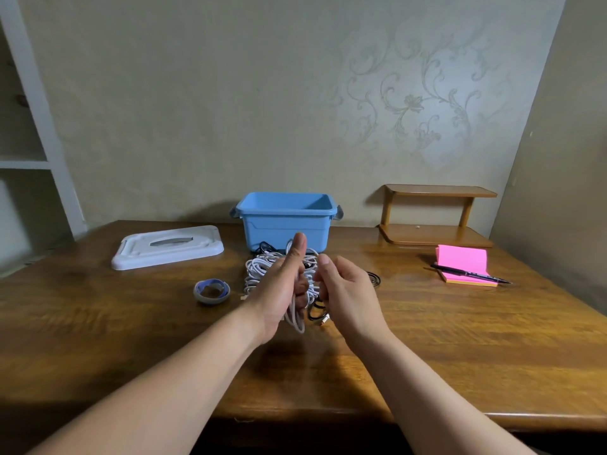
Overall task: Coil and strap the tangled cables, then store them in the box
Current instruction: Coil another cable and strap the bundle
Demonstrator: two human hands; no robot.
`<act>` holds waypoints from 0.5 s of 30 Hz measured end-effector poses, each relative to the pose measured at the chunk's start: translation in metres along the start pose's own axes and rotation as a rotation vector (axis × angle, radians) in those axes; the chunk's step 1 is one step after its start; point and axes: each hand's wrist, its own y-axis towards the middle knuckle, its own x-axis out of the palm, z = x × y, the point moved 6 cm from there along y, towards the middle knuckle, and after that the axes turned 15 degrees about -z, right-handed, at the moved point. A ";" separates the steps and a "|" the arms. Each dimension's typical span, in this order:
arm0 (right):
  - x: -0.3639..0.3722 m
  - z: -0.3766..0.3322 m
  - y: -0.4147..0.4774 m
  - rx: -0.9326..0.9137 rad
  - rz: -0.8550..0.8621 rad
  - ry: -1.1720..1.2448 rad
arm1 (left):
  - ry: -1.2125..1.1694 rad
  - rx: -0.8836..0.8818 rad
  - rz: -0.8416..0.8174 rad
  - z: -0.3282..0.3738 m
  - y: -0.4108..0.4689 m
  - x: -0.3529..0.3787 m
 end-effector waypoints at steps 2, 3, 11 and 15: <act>0.005 -0.008 -0.003 -0.057 0.000 -0.167 | 0.055 0.024 -0.020 -0.002 0.002 0.002; 0.010 -0.011 -0.005 -0.088 -0.012 -0.243 | 0.055 0.042 -0.015 -0.003 0.002 0.003; 0.021 -0.006 -0.021 -0.085 -0.108 -0.483 | -0.049 0.058 0.365 -0.002 0.001 -0.025; 0.010 -0.003 -0.024 -0.166 -0.088 -0.635 | -0.417 0.099 0.432 0.001 0.002 -0.031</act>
